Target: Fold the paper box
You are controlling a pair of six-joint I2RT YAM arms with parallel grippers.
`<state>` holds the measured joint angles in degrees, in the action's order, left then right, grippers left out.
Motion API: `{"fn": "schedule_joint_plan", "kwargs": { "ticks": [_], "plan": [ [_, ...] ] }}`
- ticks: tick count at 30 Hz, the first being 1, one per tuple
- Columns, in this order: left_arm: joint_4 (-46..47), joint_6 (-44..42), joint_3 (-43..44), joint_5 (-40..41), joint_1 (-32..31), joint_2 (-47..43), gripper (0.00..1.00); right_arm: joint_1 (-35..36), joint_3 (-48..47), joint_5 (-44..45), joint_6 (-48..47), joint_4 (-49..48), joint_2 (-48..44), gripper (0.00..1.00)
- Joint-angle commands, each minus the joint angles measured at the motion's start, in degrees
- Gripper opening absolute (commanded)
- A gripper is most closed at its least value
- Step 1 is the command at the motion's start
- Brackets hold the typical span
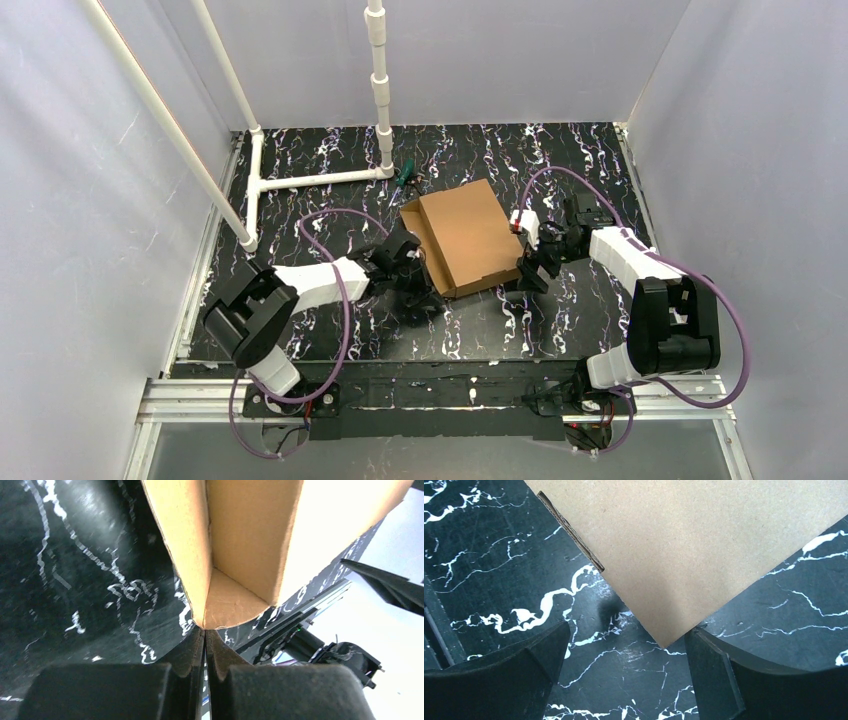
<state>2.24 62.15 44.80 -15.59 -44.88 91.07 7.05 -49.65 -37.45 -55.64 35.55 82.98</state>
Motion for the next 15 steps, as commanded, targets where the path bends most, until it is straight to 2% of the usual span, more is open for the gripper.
{"fn": "schedule_joint_plan", "kwargs": {
  "ticks": [1, 10, 13, 15],
  "plan": [
    [0.8, -1.0, 6.8, -0.8, -0.4, 2.9, 0.0, 0.5, -0.7, -3.2, -0.1, 1.3, 0.8, 0.92],
    [0.7, -3.2, 9.2, -2.6, -0.5, 5.0, 0.0, 0.5, -0.7, -3.1, -0.5, 1.6, 1.1, 0.92],
    [0.0, -7.1, 9.5, -3.1, -0.4, 3.8, 0.0, 0.5, -1.2, -2.9, -0.5, 2.0, 1.1, 0.92],
    [-5.0, -11.3, 9.8, -0.3, -0.3, 1.7, 0.0, 0.2, -2.3, -2.6, -0.2, 2.8, 0.8, 0.92]
  ]
}}
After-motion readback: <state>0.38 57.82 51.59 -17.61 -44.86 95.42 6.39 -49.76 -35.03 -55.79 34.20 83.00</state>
